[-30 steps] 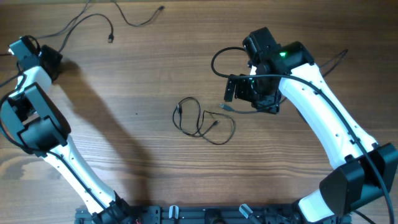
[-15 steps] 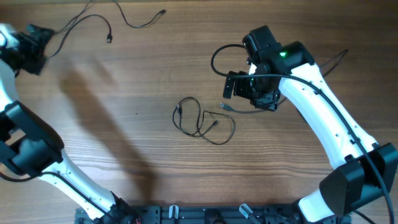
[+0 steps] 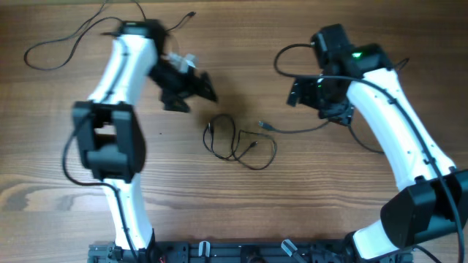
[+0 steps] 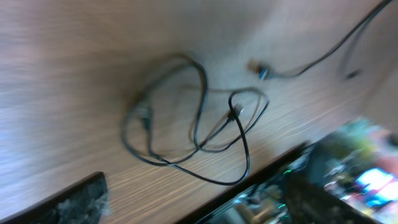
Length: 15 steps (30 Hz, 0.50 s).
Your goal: Untangle cables
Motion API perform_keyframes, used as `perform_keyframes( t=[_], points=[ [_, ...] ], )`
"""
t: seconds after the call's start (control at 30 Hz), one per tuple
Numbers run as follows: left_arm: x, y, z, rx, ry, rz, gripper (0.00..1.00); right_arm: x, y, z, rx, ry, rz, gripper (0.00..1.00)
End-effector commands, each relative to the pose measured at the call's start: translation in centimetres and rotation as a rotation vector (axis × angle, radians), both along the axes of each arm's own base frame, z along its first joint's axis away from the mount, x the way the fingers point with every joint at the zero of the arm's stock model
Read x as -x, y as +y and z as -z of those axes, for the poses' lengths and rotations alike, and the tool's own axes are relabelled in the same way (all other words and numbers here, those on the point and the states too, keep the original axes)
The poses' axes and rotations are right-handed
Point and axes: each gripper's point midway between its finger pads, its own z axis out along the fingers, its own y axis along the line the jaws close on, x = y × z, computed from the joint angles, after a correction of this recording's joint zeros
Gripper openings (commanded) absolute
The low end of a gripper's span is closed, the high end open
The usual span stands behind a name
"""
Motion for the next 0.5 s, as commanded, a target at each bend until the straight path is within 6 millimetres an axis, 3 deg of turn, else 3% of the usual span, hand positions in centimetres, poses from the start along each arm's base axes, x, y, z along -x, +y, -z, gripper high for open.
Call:
perform_keyframes(
  t=[0.0,0.13,0.2,0.3,0.37,0.43,0.47],
  points=[
    [3.0,-4.4,1.2,-0.129,-0.038,0.242,0.79,-0.1,-3.1,-0.4,0.043,-0.004,0.029,1.0],
    [7.0,-9.3,1.8,-0.215,-0.072,0.465,0.82,0.3,-3.9,-0.4,0.088,0.005,-0.046,1.0],
    [8.4,-10.7,2.0,-0.259,-0.096,0.541,0.73,-0.1,-5.0,-0.4,0.125,-0.008,-0.014,1.0],
    [8.7,-10.6,2.4,-0.369,-0.102,0.51,0.66,-0.8,-6.6,-0.5,0.116,-0.025,0.062,1.0],
    [8.5,-10.4,2.4,-0.372,-0.101,0.501,0.64,-0.9,-9.1,-0.5,0.113,-0.019,0.137,1.0],
    [8.1,-10.0,2.4,-0.372,-0.098,0.486,0.68,-0.6,-11.2,-0.4,0.109,-0.006,0.198,1.0],
    [8.0,-9.9,2.4,-0.365,-0.094,0.478,0.77,-0.2,-12.2,-0.4,0.111,0.009,0.219,1.0]
  ],
)
